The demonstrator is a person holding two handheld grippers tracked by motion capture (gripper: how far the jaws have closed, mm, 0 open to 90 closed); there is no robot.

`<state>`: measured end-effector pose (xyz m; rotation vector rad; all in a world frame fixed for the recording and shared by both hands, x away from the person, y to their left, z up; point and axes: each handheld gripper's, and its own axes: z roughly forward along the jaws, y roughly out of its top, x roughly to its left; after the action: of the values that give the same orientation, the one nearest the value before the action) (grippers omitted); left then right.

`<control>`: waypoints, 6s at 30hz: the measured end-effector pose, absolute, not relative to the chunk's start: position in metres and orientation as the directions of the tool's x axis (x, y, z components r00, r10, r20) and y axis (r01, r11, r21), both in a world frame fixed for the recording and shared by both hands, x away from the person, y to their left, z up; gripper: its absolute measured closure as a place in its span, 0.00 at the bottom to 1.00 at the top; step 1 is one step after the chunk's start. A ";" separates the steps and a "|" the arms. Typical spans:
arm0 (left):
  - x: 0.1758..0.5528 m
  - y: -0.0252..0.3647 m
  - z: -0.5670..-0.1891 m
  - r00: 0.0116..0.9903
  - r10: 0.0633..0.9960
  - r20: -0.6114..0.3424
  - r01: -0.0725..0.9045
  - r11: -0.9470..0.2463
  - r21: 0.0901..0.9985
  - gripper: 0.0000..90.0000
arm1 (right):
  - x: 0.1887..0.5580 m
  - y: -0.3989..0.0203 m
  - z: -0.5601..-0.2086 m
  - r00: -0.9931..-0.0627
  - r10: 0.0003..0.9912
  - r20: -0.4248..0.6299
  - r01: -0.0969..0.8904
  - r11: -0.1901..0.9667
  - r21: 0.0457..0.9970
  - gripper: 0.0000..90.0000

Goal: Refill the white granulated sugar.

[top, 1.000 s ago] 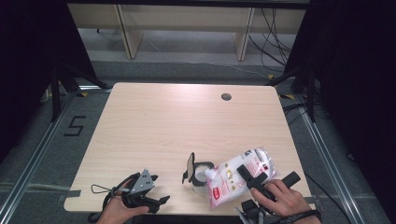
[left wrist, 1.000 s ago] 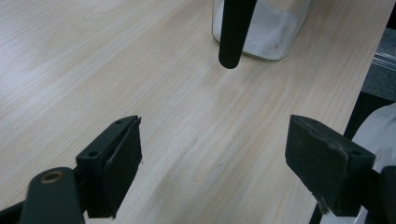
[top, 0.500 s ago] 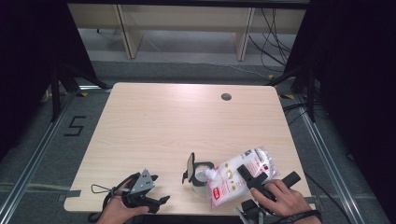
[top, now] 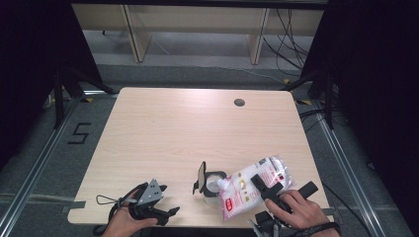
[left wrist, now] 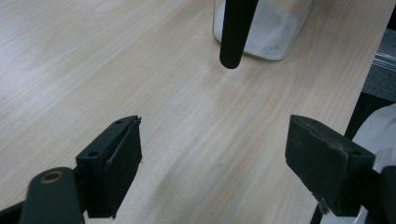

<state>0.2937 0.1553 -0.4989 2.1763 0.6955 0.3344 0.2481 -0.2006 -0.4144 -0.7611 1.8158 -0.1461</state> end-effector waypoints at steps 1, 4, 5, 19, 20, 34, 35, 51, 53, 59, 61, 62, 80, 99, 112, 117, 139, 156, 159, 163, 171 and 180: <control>0.294 0.155 -0.499 0.813 0.582 0.005 0.368 -0.521 0.770 0.20 | 0.248 -0.201 -0.414 -0.185 -0.560 -0.808 -0.426 0.786 -0.448 0.74; 0.294 0.155 -0.499 0.814 0.581 0.007 0.366 -0.522 0.770 0.20 | 0.248 -0.201 -0.414 -0.183 -0.561 -0.808 -0.427 0.785 -0.448 0.75; 0.294 0.156 -0.498 0.814 0.580 0.008 0.365 -0.523 0.770 0.20 | 0.248 -0.201 -0.414 -0.183 -0.560 -0.808 -0.427 0.785 -0.448 0.75; 0.293 0.155 -0.499 0.813 0.582 -0.004 0.368 -0.510 0.777 0.20 | 0.249 -0.201 -0.414 -0.184 -0.556 -0.810 -0.429 0.787 -0.443 0.75; 0.293 0.155 -0.499 0.814 0.580 -0.001 0.370 -0.517 0.772 0.20 | 0.249 -0.201 -0.414 -0.183 -0.556 -0.810 -0.429 0.787 -0.443 0.75; 0.293 0.154 -0.499 0.811 0.585 -0.008 0.373 -0.507 0.777 0.20 | 0.250 -0.200 -0.413 -0.171 -0.577 -0.799 -0.442 0.770 -0.461 0.75; 0.293 0.154 -0.499 0.811 0.585 -0.008 0.373 -0.506 0.777 0.20 | 0.250 -0.200 -0.413 -0.173 -0.577 -0.799 -0.443 0.770 -0.460 0.75; 0.293 0.156 -0.498 0.816 0.577 0.003 0.366 -0.521 0.771 0.20 | 0.250 -0.201 -0.414 -0.175 -0.572 -0.801 -0.442 0.773 -0.455 0.75; 0.294 0.156 -0.499 0.815 0.579 0.008 0.365 -0.524 0.770 0.20 | 0.250 -0.201 -0.414 -0.174 -0.572 -0.802 -0.442 0.773 -0.456 0.75; 0.294 0.156 -0.499 0.815 0.579 0.007 0.365 -0.524 0.770 0.20 | 0.250 -0.200 -0.414 -0.174 -0.571 -0.802 -0.442 0.773 -0.455 0.75; 0.294 0.156 -0.499 0.814 0.580 0.006 0.367 -0.523 0.770 0.20 | 0.250 -0.200 -0.414 -0.175 -0.571 -0.802 -0.442 0.774 -0.454 0.75; 0.294 0.155 -0.499 0.814 0.581 0.004 0.368 -0.521 0.770 0.20 | 0.250 -0.200 -0.414 -0.175 -0.571 -0.802 -0.442 0.773 -0.454 0.75; 0.294 0.156 -0.498 0.816 0.577 0.009 0.363 -0.525 0.770 0.20 | 0.251 -0.200 -0.414 -0.175 -0.570 -0.803 -0.439 0.775 -0.454 0.75; 0.294 0.156 -0.498 0.815 0.580 0.011 0.364 -0.527 0.768 0.20 | 0.249 -0.201 -0.413 -0.170 -0.572 -0.803 -0.423 0.778 -0.464 0.76; 0.294 0.156 -0.498 0.814 0.580 0.010 0.366 -0.526 0.768 0.20 | 0.248 -0.200 -0.411 -0.163 -0.576 -0.801 -0.436 0.770 -0.466 0.76; 0.294 0.156 -0.498 0.816 0.578 0.008 0.364 -0.525 0.769 0.20 | 0.249 -0.201 -0.412 -0.163 -0.572 -0.804 -0.431 0.774 -0.464 0.76; 0.294 0.156 -0.499 0.815 0.579 0.005 0.368 -0.524 0.768 0.20 | 0.248 -0.202 -0.410 -0.176 -0.574 -0.800 -0.437 0.773 -0.459 0.77; 0.294 0.156 -0.499 0.814 0.580 0.003 0.370 -0.524 0.767 0.20 | 0.249 -0.203 -0.410 -0.173 -0.561 -0.810 -0.441 0.779 -0.446 0.77; 0.294 0.156 -0.499 0.814 0.580 0.005 0.370 -0.525 0.766 0.20 | 0.248 -0.203 -0.411 -0.183 -0.531 -0.827 -0.428 0.801 -0.419 0.77; 0.293 0.155 -0.499 0.815 0.580 -0.005 0.373 -0.517 0.770 0.20 | 0.248 -0.204 -0.412 -0.187 -0.527 -0.829 -0.431 0.803 -0.412 0.77; 0.294 0.156 -0.499 0.814 0.580 0.004 0.370 -0.524 0.767 0.20 | 0.250 -0.203 -0.409 -0.175 -0.553 -0.815 -0.444 0.783 -0.436 0.77; 0.294 0.156 -0.499 0.817 0.576 0.009 0.363 -0.527 0.768 0.20 | 0.249 -0.204 -0.409 -0.185 -0.547 -0.816 -0.443 0.788 -0.428 0.77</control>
<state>0.2941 0.1562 -0.4989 2.1815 0.6869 0.3332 0.2490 -0.2038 -0.4089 -0.7627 1.8175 -0.1118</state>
